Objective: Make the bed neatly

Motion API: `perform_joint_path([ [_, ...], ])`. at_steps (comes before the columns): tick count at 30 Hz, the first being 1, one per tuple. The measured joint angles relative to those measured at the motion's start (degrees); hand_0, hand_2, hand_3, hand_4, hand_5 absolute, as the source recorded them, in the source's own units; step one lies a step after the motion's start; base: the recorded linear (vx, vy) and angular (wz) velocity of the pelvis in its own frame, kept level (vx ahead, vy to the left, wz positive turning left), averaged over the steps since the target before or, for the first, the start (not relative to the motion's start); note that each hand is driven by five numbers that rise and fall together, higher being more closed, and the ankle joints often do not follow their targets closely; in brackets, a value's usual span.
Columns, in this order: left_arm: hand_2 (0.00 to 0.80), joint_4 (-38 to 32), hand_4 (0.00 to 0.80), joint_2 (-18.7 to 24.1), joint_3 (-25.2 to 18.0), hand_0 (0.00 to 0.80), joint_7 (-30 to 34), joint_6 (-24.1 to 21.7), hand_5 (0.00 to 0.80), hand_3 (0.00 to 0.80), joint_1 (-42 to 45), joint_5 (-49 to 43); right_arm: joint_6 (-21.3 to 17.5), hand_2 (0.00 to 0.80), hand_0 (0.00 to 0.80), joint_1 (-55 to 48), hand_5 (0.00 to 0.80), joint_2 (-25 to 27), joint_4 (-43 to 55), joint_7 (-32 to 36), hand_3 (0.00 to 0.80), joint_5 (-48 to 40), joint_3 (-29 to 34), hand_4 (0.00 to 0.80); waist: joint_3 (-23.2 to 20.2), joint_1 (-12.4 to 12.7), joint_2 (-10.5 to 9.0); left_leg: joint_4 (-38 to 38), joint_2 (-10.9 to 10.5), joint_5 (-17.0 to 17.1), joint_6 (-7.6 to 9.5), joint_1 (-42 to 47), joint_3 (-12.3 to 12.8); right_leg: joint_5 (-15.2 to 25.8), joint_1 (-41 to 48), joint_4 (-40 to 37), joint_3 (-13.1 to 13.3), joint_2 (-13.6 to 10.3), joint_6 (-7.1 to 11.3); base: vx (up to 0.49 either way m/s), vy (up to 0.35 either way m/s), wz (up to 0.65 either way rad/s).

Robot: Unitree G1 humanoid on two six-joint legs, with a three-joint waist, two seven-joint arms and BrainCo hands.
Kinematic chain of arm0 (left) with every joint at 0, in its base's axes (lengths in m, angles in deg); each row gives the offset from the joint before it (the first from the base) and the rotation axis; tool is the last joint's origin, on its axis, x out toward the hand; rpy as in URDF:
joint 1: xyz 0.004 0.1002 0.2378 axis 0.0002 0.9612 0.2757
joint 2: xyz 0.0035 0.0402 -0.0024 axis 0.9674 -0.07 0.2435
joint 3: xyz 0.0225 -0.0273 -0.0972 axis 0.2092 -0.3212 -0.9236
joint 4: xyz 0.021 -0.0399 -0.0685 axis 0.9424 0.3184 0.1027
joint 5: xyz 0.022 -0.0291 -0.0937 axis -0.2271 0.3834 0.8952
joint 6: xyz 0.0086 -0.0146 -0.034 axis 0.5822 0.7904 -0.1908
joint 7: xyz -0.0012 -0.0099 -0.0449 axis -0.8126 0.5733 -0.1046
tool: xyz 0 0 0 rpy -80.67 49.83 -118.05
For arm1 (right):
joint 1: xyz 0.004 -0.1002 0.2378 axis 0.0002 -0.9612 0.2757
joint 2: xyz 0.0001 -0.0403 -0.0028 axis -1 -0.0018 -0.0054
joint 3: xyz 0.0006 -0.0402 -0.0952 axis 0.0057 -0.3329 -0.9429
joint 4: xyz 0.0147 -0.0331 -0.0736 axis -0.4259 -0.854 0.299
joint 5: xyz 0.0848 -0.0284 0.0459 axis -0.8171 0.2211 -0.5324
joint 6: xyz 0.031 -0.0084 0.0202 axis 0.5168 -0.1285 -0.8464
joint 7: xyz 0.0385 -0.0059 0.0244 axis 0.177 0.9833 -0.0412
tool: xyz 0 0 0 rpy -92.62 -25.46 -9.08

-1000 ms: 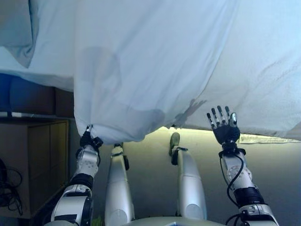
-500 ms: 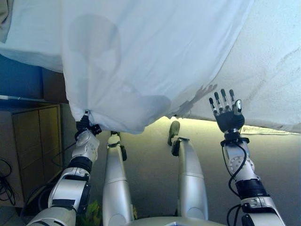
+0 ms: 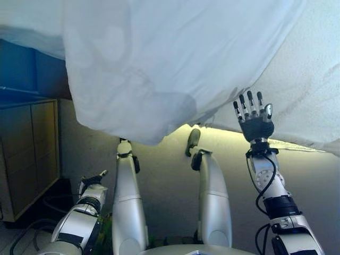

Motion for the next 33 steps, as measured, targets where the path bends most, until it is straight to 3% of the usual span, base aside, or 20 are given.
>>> perform_joint_path([
  [5, 0.0, 0.01, 0.0, 0.32, -0.52, 0.0, 0.06, -1.98, 0.0, 0.0, 2.52, 0.01, -0.52, 0.0, 0.0, -0.9, 0.0, -0.15, -0.03, 0.01, 0.0, 0.07, 0.3, 0.0, -0.03, -0.01, 0.01, -3.7, -0.28, 1.53, 0.49, 4.26, 0.7, 1.12, 4.1, -2.97, -0.07, -0.13, 0.56, 0.001, 0.002, 0.05],
  [9, 0.0, -0.6, 0.0, -0.03, -3.62, 0.0, 0.2, -5.86, 0.0, 0.0, 5.56, -0.72, -0.72, 0.0, 0.0, -1.54, 0.0, -0.35, -0.17, -0.05, 0.0, 0.82, 0.47, 0.0, -0.07, 0.14, 0.02, -6.87, -0.34, 2.56, 1.07, 7.76, 1.75, 1.45, 7.29, -5.27, -0.55, -0.56, 0.92, 0.064, 0.006, 0.08],
  [12, 0.0, -5.42, 0.0, 0.28, -5.82, 0.0, 0.36, -9.13, 0.0, 0.0, 8.68, -1.89, -0.89, 0.0, 0.0, -2.44, 0.0, -0.36, -0.12, -0.05, 0.0, 1.3, 1.57, 0.0, -0.13, 1.05, 0.12, -8.27, -0.89, 2.87, 0.98, 11.31, 1.94, 1.58, 10.98, -6.9, -0.88, -1.17, 1.24, 0.045, -0.009, 0.06],
  [17, 0.0, -21.83, 0.0, 3.05, -7.49, 0.0, 2.98, -13.65, 0.0, 0.0, 12.74, -9.37, -1.02, 0.0, 0.0, -5.24, 0.0, -1.3, -0.09, -0.05, 0.0, 1.27, 6.49, 0.0, -0.56, 3.11, 1.04, -10.75, -1.88, 3.65, 1.59, 15.24, 1.96, 1.97, 15.42, -8.89, -1.77, -2.14, 2.0, 0.034, -0.035, 0.12],
  [21, 0.0, -29.03, 0.0, 5.71, -7.54, 0.0, 5.41, -14.54, 0.0, 0.0, 15.77, -15.59, -1.0, 0.0, 0.0, -6.77, 0.0, -2.05, -0.12, -0.01, 0.0, 1.28, 8.51, 0.0, -1.27, 3.18, 2.64, -13.11, -2.62, 3.83, 2.35, 19.66, 1.9, 2.53, 20.61, -12.08, -2.29, -2.69, 2.94, 0.075, 0.01, 0.09],
  [24, 0.0, -32.69, 0.0, 6.32, -8.02, 0.0, 7.01, -15.0, 0.0, 0.0, 18.34, -15.37, -0.98, 0.0, 0.0, -8.26, 0.0, -1.6, -0.37, 0.16, 0.0, 1.28, 11.09, 0.0, -2.87, 3.26, 5.05, -14.76, -2.97, 4.03, 2.67, 22.69, 2.18, 2.92, 24.4, -14.41, -2.65, -2.96, 3.55, 0.092, 0.007, 0.1],
  [28, 0.0, -39.79, 0.0, 7.12, -9.34, 0.0, 13.19, -17.05, 0.0, 0.0, 21.33, -11.11, -0.98, 0.0, 0.0, -10.57, 0.0, -1.07, -2.71, 1.37, 0.0, 1.28, 12.45, 0.0, -5.01, 3.72, 7.45, -16.3, -3.19, 4.44, 2.65, 25.61, 2.16, 3.22, 28.07, -16.49, -3.1, -2.89, 4.01, 0.048, -0.034, 0.05],
  [33, 0.0, -44.61, 0.0, 5.87, -10.09, 0.0, 34.1, -20.78, 0.0, 0.0, 20.73, 10.22, -1.0, 0.0, 0.0, -11.84, 0.0, -0.32, -5.4, 3.73, 0.0, 1.26, 12.58, 0.0, -5.77, 4.43, 8.2, -16.82, -3.38, 4.63, 2.77, 26.44, 1.91, 3.31, 29.38, -17.28, -3.55, -2.83, 4.18, 0.0, -0.017, 0.05],
])
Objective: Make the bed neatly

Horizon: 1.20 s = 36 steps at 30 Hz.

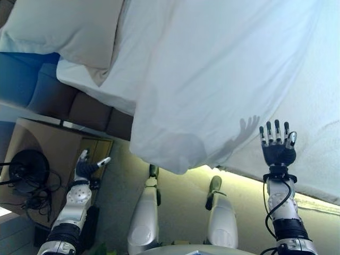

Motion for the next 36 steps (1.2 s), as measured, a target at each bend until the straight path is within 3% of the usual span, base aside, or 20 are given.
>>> perform_joint_path([
  [3, 0.0, 0.12, 0.0, -3.35, 0.97, 0.0, 16.89, 4.28, 0.0, 0.0, -1.95, 20.4, -0.02, 0.0, 0.0, 0.63, 0.0, 0.54, -3.48, 2.05, 0.0, -0.05, 0.41, 0.0, -0.03, -0.24, -0.05, 0.0, -0.41, 0.13, 0.21, -0.17, -0.02, 0.12, 0.02, -0.07, -0.04, -0.24, 0.2, -0.004, 0.05, 0.05],
  [5, 0.0, 0.39, 0.0, -4.18, 3.96, 0.0, 24.71, 8.13, 0.0, 0.0, -3.26, 31.72, -0.05, 0.0, 0.0, 1.58, 0.0, 0.63, -4.75, 2.63, 0.0, -0.15, -0.35, 0.0, -0.1, -1.56, -0.27, 0.09, -0.52, 0.19, 0.29, -0.7, -0.02, 0.17, -0.42, -0.02, -0.02, -0.3, 0.27, -0.042, 0.054, 0.03],
  [8, 0.0, 1.42, 0.0, -5.21, 9.13, 0.0, 30.67, 11.64, 0.0, 0.0, -6.14, 43.72, -0.14, 0.0, 0.0, 2.75, 0.0, 1.78, -4.57, 2.88, 0.0, -0.61, -2.57, 0.0, -0.19, -2.35, -0.46, 0.57, -0.4, 0.18, 0.45, -3.22, 0.24, 0.45, -3.32, 0.5, 0.64, -0.14, 0.19, -0.041, 0.056, -0.06],
  [12, 0.0, 2.84, 0.0, -7.87, 9.12, 0.0, 35.57, 12.72, 0.0, 0.0, -9.94, 51.75, -0.43, 0.0, 0.0, 3.73, 0.0, 2.23, -3.16, 2.6, 0.0, -0.62, -3.84, 0.0, 0.56, -3.39, -1.74, 2.55, -0.51, 0.34, 0.41, -7.56, 0.76, 0.92, -7.83, 1.76, 1.7, -0.09, 0.2, -0.077, 0.062, -0.07],
  [16, 0.0, 4.59, 0.0, -8.87, 9.25, 0.0, 39.63, 13.21, 0.0, 0.0, -12.09, 53.91, -1.29, 0.0, 0.0, 6.74, 0.0, 2.65, -2.69, 2.26, 0.0, -0.53, -4.04, 0.0, 2.44, -4.47, -2.7, 4.18, -0.86, 0.39, 0.51, -11.58, 0.72, 1.14, -11.74, 2.97, 2.19, -0.17, 0.22, -0.048, 0.072, -0.01],
  [24, 0.0, 3.12, 0.0, -8.54, 10.24, 0.0, 41.13, 15.26, 0.0, 0.0, -18.53, 53.3, -1.64, 0.0, 0.0, 13.3, 0.0, 5.1, 3.29, -0.04, 0.0, -0.02, -5.98, 0.0, 6.98, -4.59, -2.66, 9.58, -1.68, 0.07, 0.92, -21.84, 0.17, 0.34, -22.13, 8.27, 5.34, -0.28, 0.24, 0.004, 0.114, 0.03],
  [36, 0.0, -0.83, 0.0, -4.59, 10.17, 0.0, 40.01, 15.13, 0.0, 0.0, -19.65, 53.9, -1.56, 0.0, 0.0, 15.98, 0.0, 9.94, 11.59, -0.07, 0.0, 2.29, -5.75, 0.0, 7.94, -5.29, -2.74, 29.67, -1.93, -6.96, 2.3, -39.64, 1.59, -3.76, -40.09, 24.12, 12.31, -0.35, 0.28, 0.0, 0.143, -0.08],
])
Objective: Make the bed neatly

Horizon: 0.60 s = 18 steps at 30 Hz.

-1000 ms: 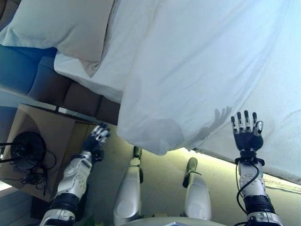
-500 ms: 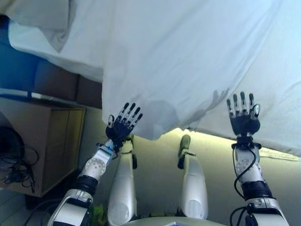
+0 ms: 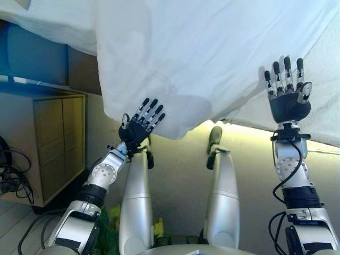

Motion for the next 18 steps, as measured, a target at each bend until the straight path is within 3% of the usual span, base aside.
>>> perform_joint_path([
  [3, 0.0, -0.32, 0.0, -0.02, -0.04, 0.0, -0.98, -1.11, 0.0, 0.0, -0.12, 0.61, 0.0, 0.0, 0.0, 0.02, 0.0, 0.04, 2.99, -0.02, 0.0, 0.19, 0.06, 0.0, 0.73, -0.78, 0.08, 5.11, 0.0, -1.69, 0.19, -4.43, -0.06, -1.11, -4.3, 4.63, 1.33, 0.05, 0.17, 0.029, 0.078, -0.04],
  [7, 0.0, 0.6, 0.0, -0.22, -0.64, 0.0, -7.62, -1.64, 0.0, 0.0, -0.8, 2.32, 0.48, 0.0, 0.0, 0.05, 0.0, 0.06, 3.65, 0.01, 0.0, 1.3, 0.92, 0.0, 1.42, -0.76, 0.35, 9.84, -0.06, -2.92, 0.3, -8.48, -0.01, -1.86, -8.55, 8.9, 2.81, 0.2, 0.53, 0.062, 0.045, -0.05],
  [12, 0.0, 8.7, 0.0, -0.2, -4.67, 0.0, -20.67, -2.33, 0.0, 0.0, -1.3, 4.49, 1.92, 0.0, 0.0, 0.05, 0.0, 0.78, 4.34, -0.12, 0.0, 2.21, 1.23, 0.0, 1.65, -0.92, 0.46, 12.49, 0.14, -3.53, 0.32, -10.36, -0.06, -2.5, -10.7, 11.67, 3.43, 0.29, 0.56, 0.073, 0.013, -0.02],
  [14, 0.0, 12.81, 0.0, -0.47, -7.6, 0.0, -22.65, -2.55, 0.0, 0.0, -2.09, 4.4, 2.65, 0.0, 0.0, 0.07, 0.0, 1.88, 4.34, -0.29, 0.0, 2.21, 1.24, 0.0, 1.65, -1.02, 0.46, 13.0, 0.15, -3.55, 0.29, -10.73, -0.06, -2.79, -11.2, 12.48, 3.59, 0.27, 0.44, 0.058, -0.009, 0.02],
  [18, 0.0, 17.27, 0.0, -0.48, -9.08, 0.0, -26.66, -5.2, 0.0, 0.0, -4.84, -4.1, 3.06, 0.0, 0.0, 0.57, 0.0, 2.34, 4.37, -1.31, 0.0, 2.21, 1.18, 0.0, 1.65, -1.11, 0.45, 14.12, 0.26, -3.76, 0.1, -11.05, -0.26, -3.26, -11.62, 14.03, 3.72, 0.29, 0.45, 0.033, -0.004, 0.01],
])
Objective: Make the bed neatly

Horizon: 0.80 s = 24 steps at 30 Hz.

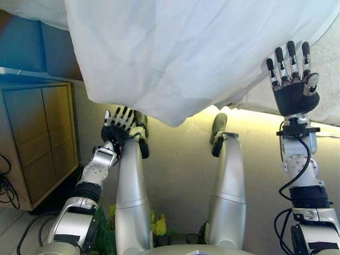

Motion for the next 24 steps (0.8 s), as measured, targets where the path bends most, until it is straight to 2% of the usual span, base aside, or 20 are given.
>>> perform_joint_path([
  [5, 0.0, 8.43, 0.0, 2.39, -1.31, 0.0, -11.8, -4.91, 0.0, 0.0, -1.26, -14.73, 1.45, 0.0, 0.0, 1.97, 0.0, 2.37, 0.2, -2.47, 0.0, -0.05, 0.04, 0.0, 0.0, -1.28, 0.01, 1.26, 0.59, -0.1, -0.05, -1.59, -0.05, -0.01, -1.59, 1.13, 0.08, 0.04, -0.02, 0.005, 0.006, -0.01],
  [8, 0.0, 8.13, 0.0, 4.25, -3.01, 0.0, -19.93, -7.97, 0.0, 0.0, -1.31, -20.35, 1.48, 0.0, 0.0, 2.05, 0.0, 2.77, 0.21, -3.56, 0.0, -0.08, -0.02, 0.0, 0.07, -0.99, 0.01, 1.49, 0.85, -0.09, -0.06, -1.8, 0.0, -0.14, -2.0, 1.84, 0.06, 0.03, -0.26, 0.0, -0.046, 0.0],
  [12, 0.0, 5.99, 0.0, 7.68, -6.16, 0.0, -34.01, -11.62, 0.0, 0.0, -1.8, -25.95, 1.45, 0.0, 0.0, 2.01, 0.0, 2.5, 0.49, -4.17, 0.0, -0.16, -0.19, 0.0, 0.07, -0.87, 0.01, 1.35, 1.07, -0.07, -0.07, -1.47, -0.11, -0.16, -1.77, 1.76, -0.03, 0.16, -0.3, -0.015, -0.095, -0.01],
  [14, 0.0, 5.84, 0.0, 8.67, -6.65, 0.0, -38.42, -13.17, 0.0, 0.0, -2.54, -27.03, 1.11, 0.0, 0.0, 1.93, 0.0, 1.59, 0.48, -5.05, 0.0, -0.26, -0.54, 0.0, 0.07, -0.53, 0.01, 0.63, 1.23, 0.02, -0.11, -0.59, -0.16, -0.1, -0.98, 1.01, -0.17, 0.32, -0.32, -0.016, -0.095, -0.03],
  [17, 0.0, 4.87, 0.0, 7.26, -7.37, 0.0, -40.69, -15.82, 0.0, 0.0, -3.04, -26.72, 0.59, 0.0, 0.0, 1.48, 0.0, 1.08, 0.36, -7.35, 0.0, 0.63, -2.97, 0.0, 0.06, 0.3, -0.01, -3.18, 1.51, 1.03, -0.44, 2.56, -0.01, 0.74, 1.99, -2.39, -1.17, 0.41, -0.79, -0.007, -0.059, -0.03],
  [19, 0.0, 3.86, 0.0, 5.27, -7.49, 0.0, -40.42, -18.24, 0.0, 0.0, -2.81, -25.02, 0.07, 0.0, 0.0, 1.42, 0.0, 0.16, -1.03, -10.22, 0.0, 4.89, -3.87, 0.0, 0.06, 0.5, -0.01, -7.22, 1.48, 2.57, -0.5, 5.29, 0.13, 1.72, 4.52, -5.69, -2.22, 0.26, -0.9, -0.01, -0.048, 0.05],
  [24, 0.0, -2.45, 0.0, -2.86, -7.19, 0.0, -34.54, -23.88, 0.0, 0.0, 1.59, -22.39, -1.67, 0.0, 0.0, -0.88, 0.0, -3.3, -9.13, -13.94, 0.0, 9.86, -5.01, 0.0, 0.11, 1.54, -0.17, -15.6, 1.41, 5.19, -1.68, 12.55, -0.05, 2.53, 11.34, -11.63, -5.0, -0.27, -1.28, -0.009, -0.114, 0.09],
])
